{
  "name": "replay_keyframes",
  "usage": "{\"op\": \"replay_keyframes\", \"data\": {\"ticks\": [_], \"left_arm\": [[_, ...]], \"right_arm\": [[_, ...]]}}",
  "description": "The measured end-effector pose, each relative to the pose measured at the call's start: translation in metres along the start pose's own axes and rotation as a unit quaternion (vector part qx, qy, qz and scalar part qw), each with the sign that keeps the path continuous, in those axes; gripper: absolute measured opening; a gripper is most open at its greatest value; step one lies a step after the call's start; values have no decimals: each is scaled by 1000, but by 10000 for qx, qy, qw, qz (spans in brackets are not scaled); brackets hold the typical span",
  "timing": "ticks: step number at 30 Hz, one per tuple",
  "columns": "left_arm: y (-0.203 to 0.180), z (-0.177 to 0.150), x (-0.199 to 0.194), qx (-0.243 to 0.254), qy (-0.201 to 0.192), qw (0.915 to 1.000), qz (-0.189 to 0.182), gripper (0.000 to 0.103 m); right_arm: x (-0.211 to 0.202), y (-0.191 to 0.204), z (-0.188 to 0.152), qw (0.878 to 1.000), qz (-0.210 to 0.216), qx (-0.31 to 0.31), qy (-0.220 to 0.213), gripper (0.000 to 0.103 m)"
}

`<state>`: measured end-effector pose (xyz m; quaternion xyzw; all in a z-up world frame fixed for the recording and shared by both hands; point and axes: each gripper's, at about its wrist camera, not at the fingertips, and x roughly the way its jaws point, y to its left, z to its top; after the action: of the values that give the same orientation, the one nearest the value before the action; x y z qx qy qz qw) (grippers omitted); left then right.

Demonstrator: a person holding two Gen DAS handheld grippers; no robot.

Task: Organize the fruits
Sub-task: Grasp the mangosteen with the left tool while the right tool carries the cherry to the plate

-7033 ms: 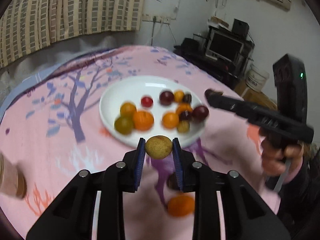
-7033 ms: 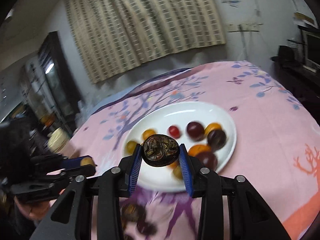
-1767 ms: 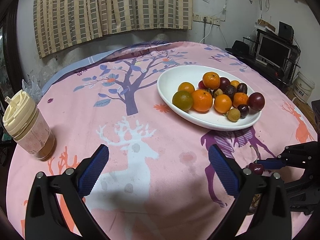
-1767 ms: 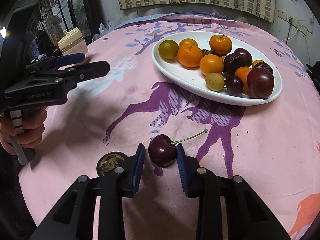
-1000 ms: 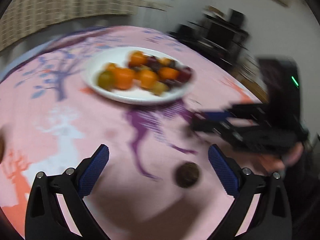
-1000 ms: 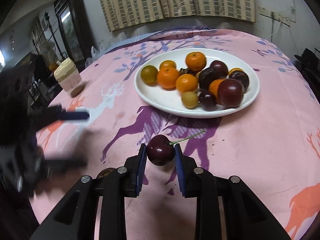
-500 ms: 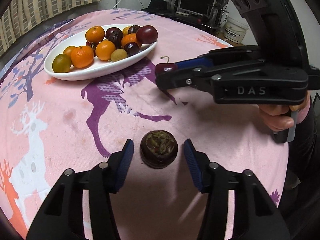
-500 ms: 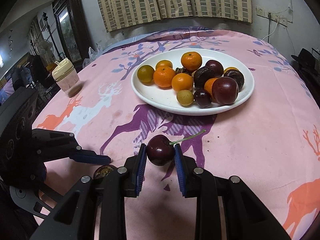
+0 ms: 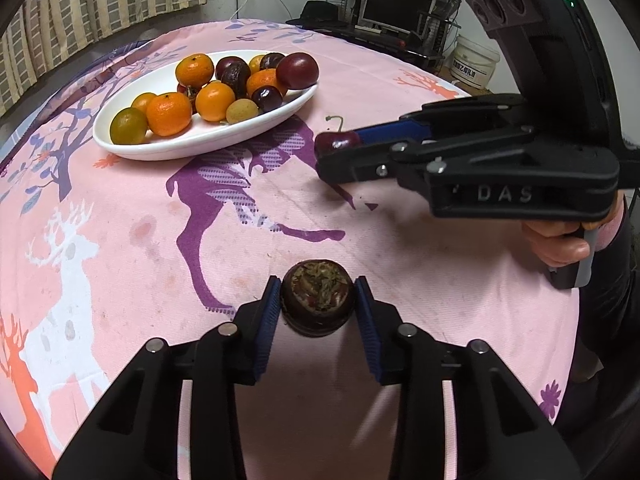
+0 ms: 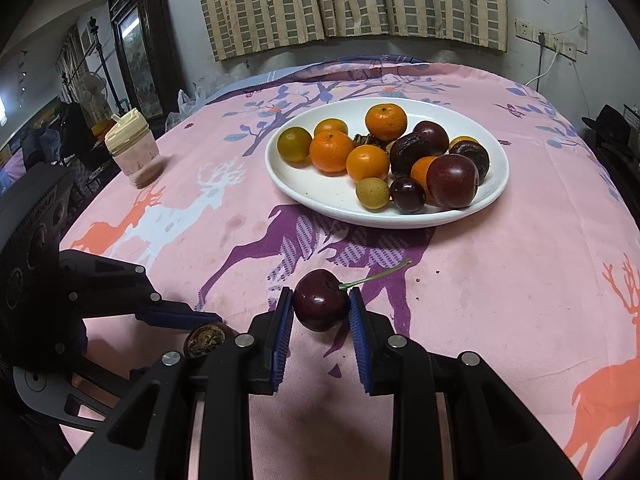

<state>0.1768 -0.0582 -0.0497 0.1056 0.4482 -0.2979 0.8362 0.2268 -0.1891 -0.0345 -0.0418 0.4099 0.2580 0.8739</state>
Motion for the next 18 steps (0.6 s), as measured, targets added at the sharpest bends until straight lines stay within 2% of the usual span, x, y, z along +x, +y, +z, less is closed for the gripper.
{"op": "replay_keyframes", "data": {"ticks": [4, 10, 15, 18], "left_arm": [[0, -1, -3, -38, -45, 10000, -16, 37], [9, 7, -18, -264, -257, 9993, -107, 37], [22, 38, -39, -244, -532, 9983, 27, 37], [34, 71, -54, -180, -832, 9960, 276, 37]], "right_arm": [[3, 3, -2, 10000, -8, -60, 35, 28], [0, 6, 3, 9997, 238, -40, -82, 28], [-14, 7, 22, 9985, 336, 31, -432, 28], [-27, -3, 52, 9958, 238, 193, -862, 28]]}}
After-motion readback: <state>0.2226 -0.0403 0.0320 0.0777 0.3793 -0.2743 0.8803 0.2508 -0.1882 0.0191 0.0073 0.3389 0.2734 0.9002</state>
